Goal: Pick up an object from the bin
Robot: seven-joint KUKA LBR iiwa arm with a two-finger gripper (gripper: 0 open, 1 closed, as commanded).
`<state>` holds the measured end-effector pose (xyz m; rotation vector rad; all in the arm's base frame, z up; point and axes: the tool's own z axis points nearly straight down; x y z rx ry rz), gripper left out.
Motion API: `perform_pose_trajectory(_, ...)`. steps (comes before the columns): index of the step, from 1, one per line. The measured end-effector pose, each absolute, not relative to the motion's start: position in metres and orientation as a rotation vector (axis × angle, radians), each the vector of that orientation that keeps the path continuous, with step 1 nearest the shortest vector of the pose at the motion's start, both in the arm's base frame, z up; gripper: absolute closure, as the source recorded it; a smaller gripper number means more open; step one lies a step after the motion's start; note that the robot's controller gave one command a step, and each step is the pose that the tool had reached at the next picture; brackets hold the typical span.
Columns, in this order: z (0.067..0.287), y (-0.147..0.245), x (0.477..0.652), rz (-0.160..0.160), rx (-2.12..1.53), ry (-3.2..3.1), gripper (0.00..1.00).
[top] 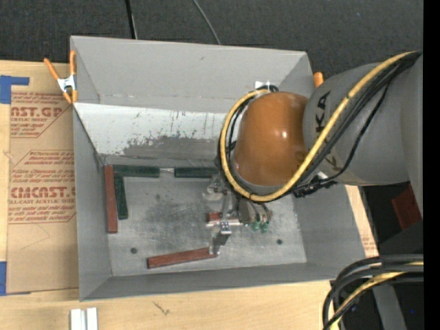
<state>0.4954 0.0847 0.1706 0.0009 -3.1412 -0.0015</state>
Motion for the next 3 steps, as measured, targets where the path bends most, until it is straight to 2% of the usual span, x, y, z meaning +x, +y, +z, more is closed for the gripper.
perform_pose_trajectory(1, 0.075, 0.101, 0.486, 0.0, 0.222, -3.131, 1.0)
perform_pose_trajectory(2, 0.075, 0.101, 0.486, 0.0, 0.222, -3.131, 1.0)
perform_pose_trajectory(3, 0.216, 0.099, 0.501, -0.001, 0.305, -3.128, 1.0)
